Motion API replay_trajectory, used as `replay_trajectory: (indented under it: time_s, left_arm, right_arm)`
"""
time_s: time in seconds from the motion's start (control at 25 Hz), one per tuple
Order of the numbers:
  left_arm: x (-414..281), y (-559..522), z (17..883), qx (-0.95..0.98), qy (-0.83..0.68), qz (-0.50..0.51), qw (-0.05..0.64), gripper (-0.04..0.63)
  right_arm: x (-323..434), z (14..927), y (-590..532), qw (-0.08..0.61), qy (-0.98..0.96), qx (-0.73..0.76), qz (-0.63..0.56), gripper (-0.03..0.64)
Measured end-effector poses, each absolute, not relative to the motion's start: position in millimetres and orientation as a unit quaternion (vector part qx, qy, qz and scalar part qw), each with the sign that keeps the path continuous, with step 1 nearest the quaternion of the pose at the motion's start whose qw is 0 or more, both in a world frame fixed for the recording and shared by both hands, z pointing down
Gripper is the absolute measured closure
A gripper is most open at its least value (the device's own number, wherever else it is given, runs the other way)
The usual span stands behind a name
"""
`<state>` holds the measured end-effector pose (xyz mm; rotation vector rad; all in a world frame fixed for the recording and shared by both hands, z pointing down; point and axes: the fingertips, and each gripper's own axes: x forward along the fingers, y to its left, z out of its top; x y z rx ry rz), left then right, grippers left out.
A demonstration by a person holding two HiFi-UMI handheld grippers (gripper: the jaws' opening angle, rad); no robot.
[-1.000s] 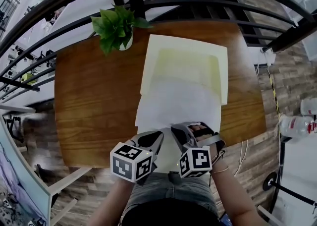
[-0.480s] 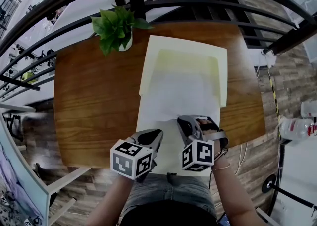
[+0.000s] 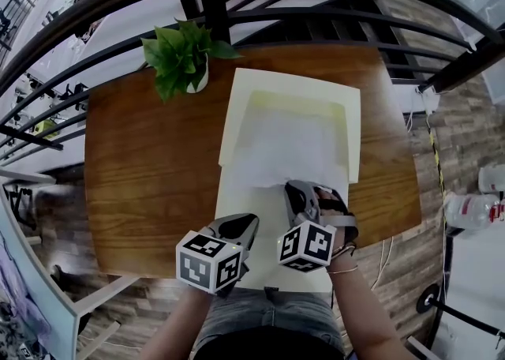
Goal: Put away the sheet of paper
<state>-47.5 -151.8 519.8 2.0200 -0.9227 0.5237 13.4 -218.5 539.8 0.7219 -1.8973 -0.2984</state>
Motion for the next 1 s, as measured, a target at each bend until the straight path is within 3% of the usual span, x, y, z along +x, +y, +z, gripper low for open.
replay_trajectory:
  time_s: [1.0]
  left_arm:
    - [-54,-172,521,0.79,-0.395,0.196,0.426,0.571]
  right_arm:
    - [18,554,-288,0.509,-0.778,0.364,-0.061,0.583]
